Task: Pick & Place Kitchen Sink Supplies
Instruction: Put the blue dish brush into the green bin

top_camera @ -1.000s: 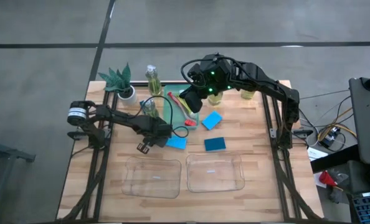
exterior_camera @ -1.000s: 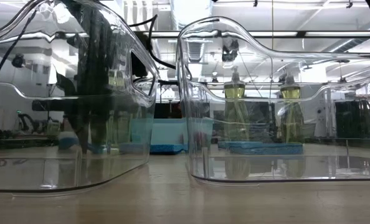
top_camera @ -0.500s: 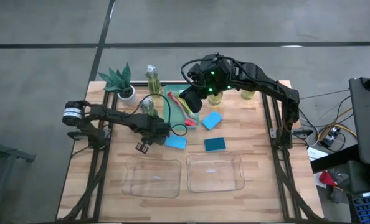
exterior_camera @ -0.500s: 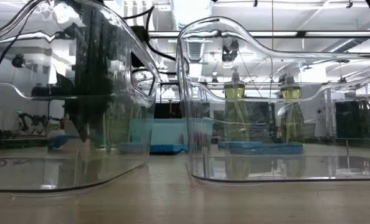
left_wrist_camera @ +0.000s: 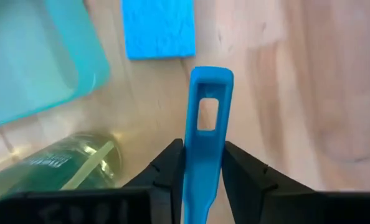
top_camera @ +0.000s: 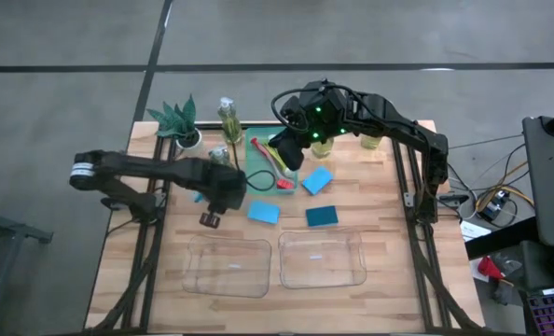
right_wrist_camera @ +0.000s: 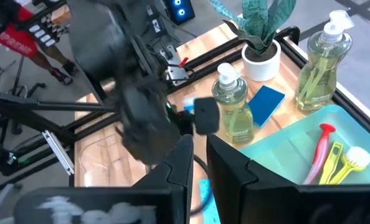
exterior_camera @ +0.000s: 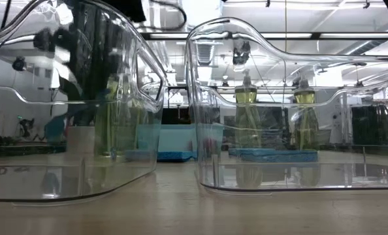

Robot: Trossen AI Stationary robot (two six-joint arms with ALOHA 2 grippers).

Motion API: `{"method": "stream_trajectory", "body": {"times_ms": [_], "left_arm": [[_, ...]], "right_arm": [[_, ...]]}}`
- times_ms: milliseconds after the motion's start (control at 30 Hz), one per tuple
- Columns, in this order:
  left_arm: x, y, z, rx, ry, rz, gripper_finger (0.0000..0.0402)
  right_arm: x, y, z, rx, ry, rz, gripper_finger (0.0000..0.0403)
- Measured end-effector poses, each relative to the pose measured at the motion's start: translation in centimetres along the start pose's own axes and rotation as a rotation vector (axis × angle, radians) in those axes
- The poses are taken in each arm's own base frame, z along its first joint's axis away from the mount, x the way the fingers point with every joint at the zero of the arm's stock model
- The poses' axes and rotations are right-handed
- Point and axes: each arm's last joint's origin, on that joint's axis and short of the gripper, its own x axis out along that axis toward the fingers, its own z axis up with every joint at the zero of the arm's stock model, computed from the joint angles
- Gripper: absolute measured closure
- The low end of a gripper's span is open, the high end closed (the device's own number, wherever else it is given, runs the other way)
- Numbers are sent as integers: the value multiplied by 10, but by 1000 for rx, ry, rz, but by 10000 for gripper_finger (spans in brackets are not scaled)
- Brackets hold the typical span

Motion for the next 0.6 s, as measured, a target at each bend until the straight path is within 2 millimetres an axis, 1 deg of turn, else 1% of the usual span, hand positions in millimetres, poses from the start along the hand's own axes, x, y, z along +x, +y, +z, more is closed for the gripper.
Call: {"method": "stream_trajectory", "body": {"times_ms": [233, 300, 467, 600], "left_arm": [[-55, -1, -3, -126, -187, 40, 330], [-69, -1, -3, -162, -243, 52, 329], [-106, 0, -3, -256, -382, 68, 311], [-133, -1, -4, -311, -488, 75, 313]], "right_arm": [[-1, 0, -1, -39, 6, -2, 360], [-1, -1, -2, -56, 20, -7, 359], [-1, -4, -10, -68, 101, -36, 359], [0, -4, -16, -63, 157, -53, 360]]}}
